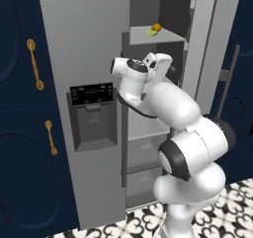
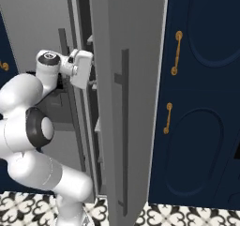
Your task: Grab a lemon wedge from the fridge and one ice cube from the ice bowl, and put them in the glass of lemonade.
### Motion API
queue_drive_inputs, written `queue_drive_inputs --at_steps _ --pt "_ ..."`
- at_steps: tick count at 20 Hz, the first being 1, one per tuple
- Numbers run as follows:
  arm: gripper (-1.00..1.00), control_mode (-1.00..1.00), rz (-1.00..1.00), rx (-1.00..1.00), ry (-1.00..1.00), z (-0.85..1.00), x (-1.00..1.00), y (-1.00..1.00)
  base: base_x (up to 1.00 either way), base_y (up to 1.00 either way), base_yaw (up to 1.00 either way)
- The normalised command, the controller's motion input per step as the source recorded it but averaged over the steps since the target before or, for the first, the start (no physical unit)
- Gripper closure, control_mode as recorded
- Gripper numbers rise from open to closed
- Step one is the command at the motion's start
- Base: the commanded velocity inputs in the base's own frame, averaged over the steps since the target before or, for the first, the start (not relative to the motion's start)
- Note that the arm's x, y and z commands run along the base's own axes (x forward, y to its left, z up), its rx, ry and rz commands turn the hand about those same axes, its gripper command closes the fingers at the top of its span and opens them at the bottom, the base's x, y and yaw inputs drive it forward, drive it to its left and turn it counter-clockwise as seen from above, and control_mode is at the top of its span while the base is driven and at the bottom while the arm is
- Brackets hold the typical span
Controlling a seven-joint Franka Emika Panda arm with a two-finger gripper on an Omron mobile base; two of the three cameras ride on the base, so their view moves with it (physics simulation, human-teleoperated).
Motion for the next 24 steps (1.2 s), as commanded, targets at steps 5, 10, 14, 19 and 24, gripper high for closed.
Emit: queue_drive_inputs --at_steps 5,10,14,19,24 --pt "-1.00 -1.00 -0.21 -0.01 0.04 0.00 -0.32 -0.96 0.00 0.00 0.00" --pt "-1.00 -1.00 -0.21 0.00 0.02 0.00 -0.33 -1.00 0.00 0.00 0.00" --pt "-1.00 -1.00 -0.19 -0.01 0.00 0.00 -0.18 -1.00 0.00 0.00 0.00" --pt "-1.00 -1.00 -0.15 -0.01 0.00 0.00 -0.08 -0.99 0.00 0.00 0.00" --pt "-1.00 -1.00 -0.10 0.00 0.00 0.04 -0.11 -0.47 0.00 0.00 0.00"
